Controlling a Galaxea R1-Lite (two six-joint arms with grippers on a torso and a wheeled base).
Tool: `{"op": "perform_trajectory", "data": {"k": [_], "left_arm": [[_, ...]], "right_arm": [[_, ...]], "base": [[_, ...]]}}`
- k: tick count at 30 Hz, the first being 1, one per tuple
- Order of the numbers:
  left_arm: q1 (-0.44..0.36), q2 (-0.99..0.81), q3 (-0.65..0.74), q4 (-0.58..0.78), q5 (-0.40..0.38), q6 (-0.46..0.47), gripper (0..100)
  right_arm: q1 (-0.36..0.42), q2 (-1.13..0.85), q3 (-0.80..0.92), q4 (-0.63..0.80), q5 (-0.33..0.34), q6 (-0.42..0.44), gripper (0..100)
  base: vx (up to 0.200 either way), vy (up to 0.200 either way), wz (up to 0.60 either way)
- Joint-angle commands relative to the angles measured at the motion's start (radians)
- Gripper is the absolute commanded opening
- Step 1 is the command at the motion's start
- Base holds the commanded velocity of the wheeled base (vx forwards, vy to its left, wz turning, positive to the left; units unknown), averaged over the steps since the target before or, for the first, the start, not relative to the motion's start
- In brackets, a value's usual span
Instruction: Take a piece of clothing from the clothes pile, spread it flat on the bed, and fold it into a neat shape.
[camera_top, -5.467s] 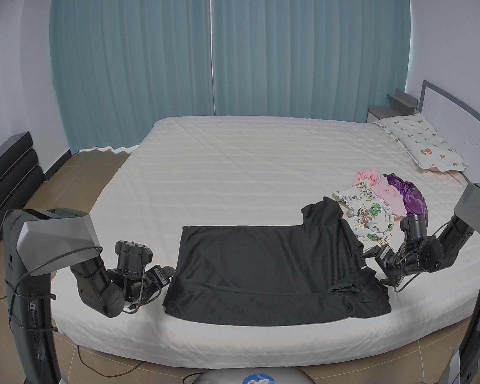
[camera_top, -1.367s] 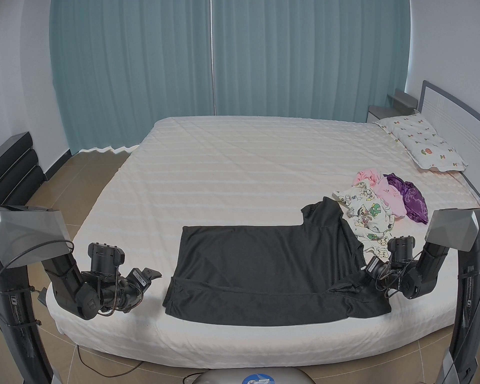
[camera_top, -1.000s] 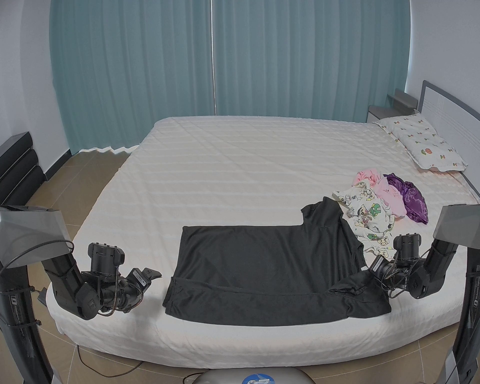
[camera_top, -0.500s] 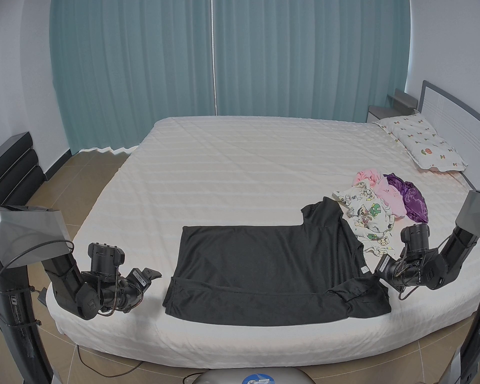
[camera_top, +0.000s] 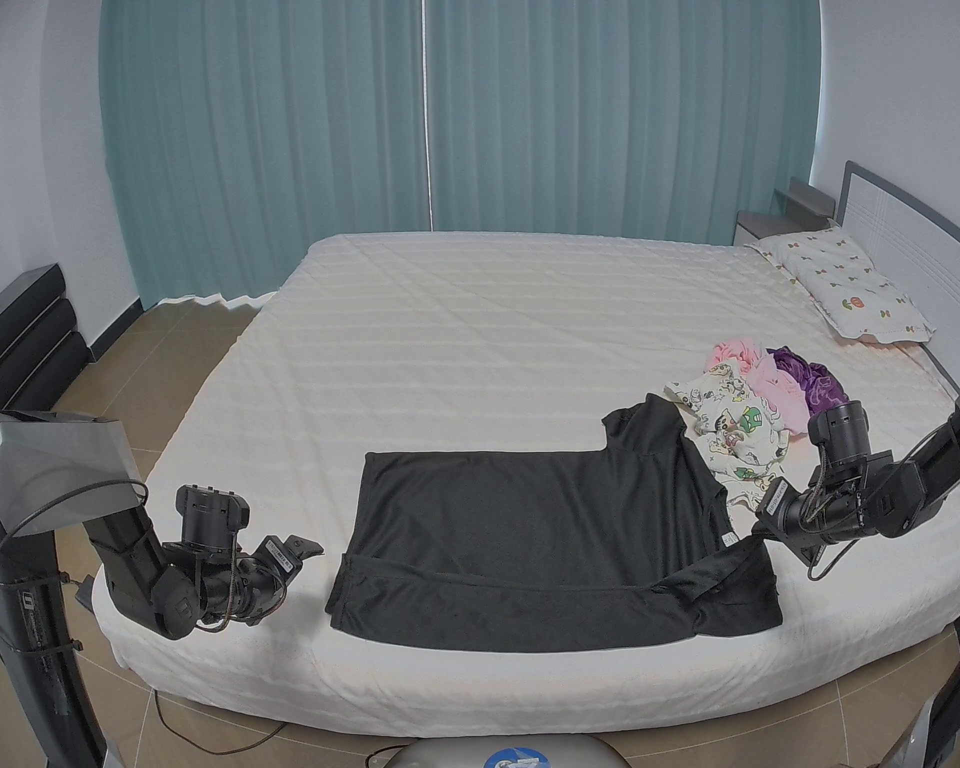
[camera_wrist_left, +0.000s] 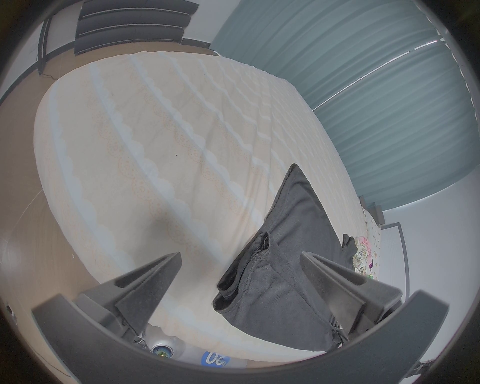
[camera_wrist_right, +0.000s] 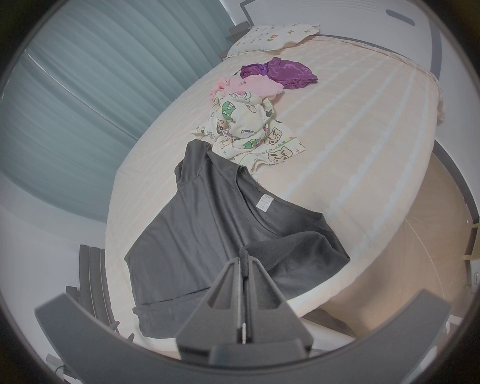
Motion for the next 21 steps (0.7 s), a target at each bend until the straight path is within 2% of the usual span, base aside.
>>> {"op": "perform_trajectory", "data": {"k": [1, 8, 10, 11, 15, 21], "left_arm": [[0.000, 0.001, 0.000, 0.000, 0.000, 0.000, 100], [0.000, 0.001, 0.000, 0.000, 0.000, 0.000, 100], [0.000, 0.001, 0.000, 0.000, 0.000, 0.000, 100], [0.000, 0.001, 0.000, 0.000, 0.000, 0.000, 100], [0.000, 0.001, 0.000, 0.000, 0.000, 0.000, 100], [0.000, 0.001, 0.000, 0.000, 0.000, 0.000, 100]], "right_arm": [[-0.001, -0.039, 0.008, 0.013, -0.001, 0.001, 0], [-0.007, -0.040, 0.081, 0.024, -0.003, -0.018, 0], [-0.007, -0.040, 0.113, 0.027, -0.003, -0.050, 0], [-0.008, -0.040, 0.132, 0.038, -0.001, -0.073, 100], [-0.007, -0.039, 0.159, 0.110, 0.002, -0.130, 100], [-0.024, -0.010, 0.150, 0.110, 0.000, -0.145, 100]], "base": [[0.000, 0.000, 0.00], [0.000, 0.000, 0.00], [0.000, 0.000, 0.00], [0.000, 0.000, 0.00], [0.000, 0.000, 0.00], [0.000, 0.000, 0.00]]}}
